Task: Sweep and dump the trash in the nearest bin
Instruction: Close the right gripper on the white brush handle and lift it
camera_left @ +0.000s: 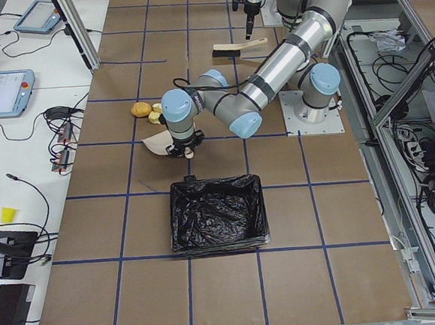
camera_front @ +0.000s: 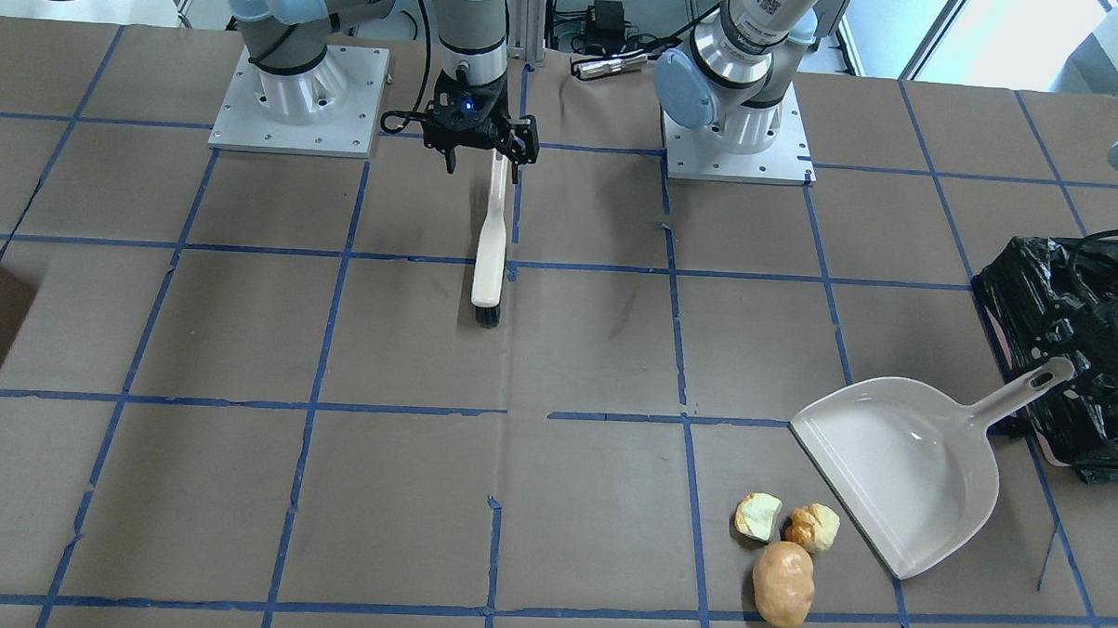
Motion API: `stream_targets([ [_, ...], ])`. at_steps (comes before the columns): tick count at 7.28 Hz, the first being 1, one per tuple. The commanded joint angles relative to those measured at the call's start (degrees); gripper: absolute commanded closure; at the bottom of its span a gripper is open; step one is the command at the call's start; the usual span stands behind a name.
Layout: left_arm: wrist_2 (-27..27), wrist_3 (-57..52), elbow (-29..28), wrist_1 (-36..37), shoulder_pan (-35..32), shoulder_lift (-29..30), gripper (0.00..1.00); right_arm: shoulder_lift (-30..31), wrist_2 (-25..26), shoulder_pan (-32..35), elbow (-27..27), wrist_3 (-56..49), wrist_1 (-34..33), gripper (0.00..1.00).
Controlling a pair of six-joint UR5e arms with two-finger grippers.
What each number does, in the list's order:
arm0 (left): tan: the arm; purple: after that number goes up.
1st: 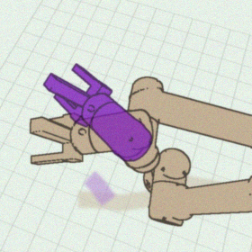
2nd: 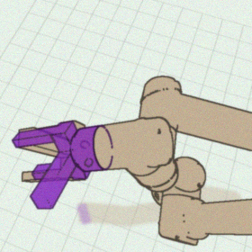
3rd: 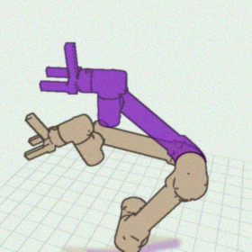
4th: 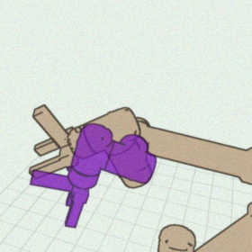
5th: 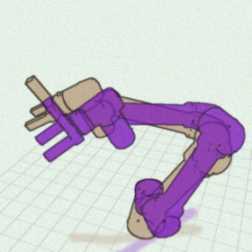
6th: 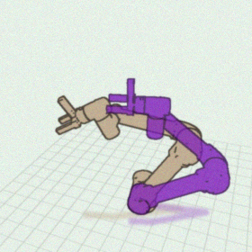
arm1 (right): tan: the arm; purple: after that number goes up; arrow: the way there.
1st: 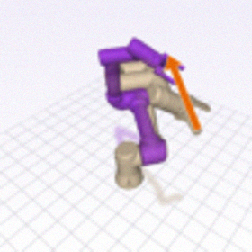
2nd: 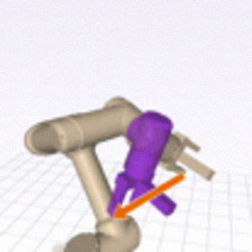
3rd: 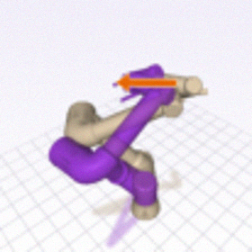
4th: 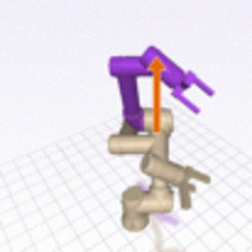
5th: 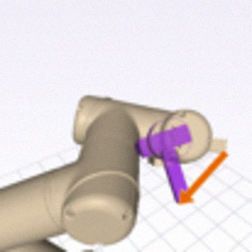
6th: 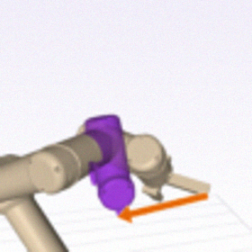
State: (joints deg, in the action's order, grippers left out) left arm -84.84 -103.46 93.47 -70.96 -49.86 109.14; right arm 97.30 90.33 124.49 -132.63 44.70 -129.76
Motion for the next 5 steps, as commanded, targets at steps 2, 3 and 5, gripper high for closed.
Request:
stream_targets([
  [2,2.13,-2.53,-0.49,0.47,-0.23,1.6,0.95,-5.09,-0.15,1.97,0.01,1.44,-5.23,0.01],
  [3,3.44,-2.53,-0.66,0.47,-0.23,1.95,0.94,-5.19,-0.15,2.5,-0.17,1.53,-5.24,0.01],
  [5,3.72,-2.27,-0.66,0.99,-0.23,2.91,0.94,-6.33,-0.15,3.55,-0.43,1.53,-5.24,0.02],
])
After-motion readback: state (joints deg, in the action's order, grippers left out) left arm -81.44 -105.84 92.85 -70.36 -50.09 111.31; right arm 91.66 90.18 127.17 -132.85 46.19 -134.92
